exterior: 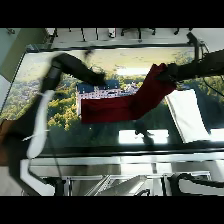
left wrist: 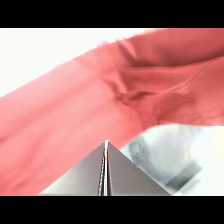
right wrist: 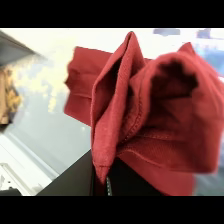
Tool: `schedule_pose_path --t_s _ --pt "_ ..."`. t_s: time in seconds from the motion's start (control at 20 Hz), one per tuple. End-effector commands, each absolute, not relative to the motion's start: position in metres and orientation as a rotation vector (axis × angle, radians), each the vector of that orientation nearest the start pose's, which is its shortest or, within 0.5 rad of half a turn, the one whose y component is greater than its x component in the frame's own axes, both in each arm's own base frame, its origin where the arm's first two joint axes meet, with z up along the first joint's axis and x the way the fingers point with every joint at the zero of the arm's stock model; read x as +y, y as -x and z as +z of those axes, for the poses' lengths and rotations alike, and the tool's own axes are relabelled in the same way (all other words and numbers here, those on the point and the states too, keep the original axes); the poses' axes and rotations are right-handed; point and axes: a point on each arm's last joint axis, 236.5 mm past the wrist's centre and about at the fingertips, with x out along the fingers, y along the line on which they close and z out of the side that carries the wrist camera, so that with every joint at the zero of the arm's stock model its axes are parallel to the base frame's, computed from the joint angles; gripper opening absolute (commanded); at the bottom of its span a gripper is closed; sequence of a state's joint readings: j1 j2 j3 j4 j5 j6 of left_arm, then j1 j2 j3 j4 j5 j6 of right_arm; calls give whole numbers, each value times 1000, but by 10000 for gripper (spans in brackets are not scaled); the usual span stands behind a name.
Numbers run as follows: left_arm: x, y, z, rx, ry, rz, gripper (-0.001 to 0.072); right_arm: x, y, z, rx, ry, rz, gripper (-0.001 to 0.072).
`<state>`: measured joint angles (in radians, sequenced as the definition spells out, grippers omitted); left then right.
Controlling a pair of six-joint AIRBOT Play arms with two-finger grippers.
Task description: Fold the shirts.
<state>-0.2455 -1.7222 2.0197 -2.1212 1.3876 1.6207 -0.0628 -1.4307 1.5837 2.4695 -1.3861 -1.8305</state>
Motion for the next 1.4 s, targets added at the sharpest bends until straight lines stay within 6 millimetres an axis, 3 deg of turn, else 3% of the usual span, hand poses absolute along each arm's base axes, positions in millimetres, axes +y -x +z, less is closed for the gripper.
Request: schedule_pose_path --t_s 0.0,0.1,0.2,0.25,0.3,0.35,0.4,0.5,0.6,0.75,0.8,0.9,1.0,1.1,1.15,1.25,1.35 --pt "-137 -454 242 898 243 -532 16 240 -437 162 982 -498 801 24" --pt "-99 -439 280 808 251 -463 16 322 -435 139 963 -493 858 24" --pt "-80 -425 303 747 238 -427 16 420 -430 97 902 -505 867 31" --pt "-76 -419 312 722 227 -420 16 459 -428 70 863 -511 841 190" --pt "-75 -413 315 708 220 -417 16 493 -419 40 837 -514 814 499" --pt "-76 -407 315 700 210 -420 16 513 -408 16 828 -501 803 586" --pt "-76 -402 311 702 214 -416 16 522 -400 0 841 -476 807 578" --pt "-76 -394 301 699 210 -414 16 505 -406 -2 872 -422 816 578" --pt "-76 -389 292 692 216 -405 16 457 -428 16 919 -390 808 578" --pt "-74 -384 282 683 234 -388 16 341 -455 36 1067 -374 717 583" --pt "-74 -382 279 685 237 -386 16 296 -459 36 1134 -377 658 644" --pt "-75 -379 273 698 243 -384 16 217 -459 22 1262 -395 538 696" --pt "-75 -376 266 722 245 -386 16 164 -454 -1 1372 -464 445 696" --pt "-76 -375 265 728 247 -390 16 144 -450 -29 1432 -517 398 696" --pt "-77 -376 266 724 249 -392 16 144 -447 -43 1464 -519 396 696" --pt "-77 -375 265 727 249 -392 16 158 -445 -63 1503 -553 438 696" --pt "-77 -373 263 737 247 -395 16 185 -448 -76 1510 -655 508 695"
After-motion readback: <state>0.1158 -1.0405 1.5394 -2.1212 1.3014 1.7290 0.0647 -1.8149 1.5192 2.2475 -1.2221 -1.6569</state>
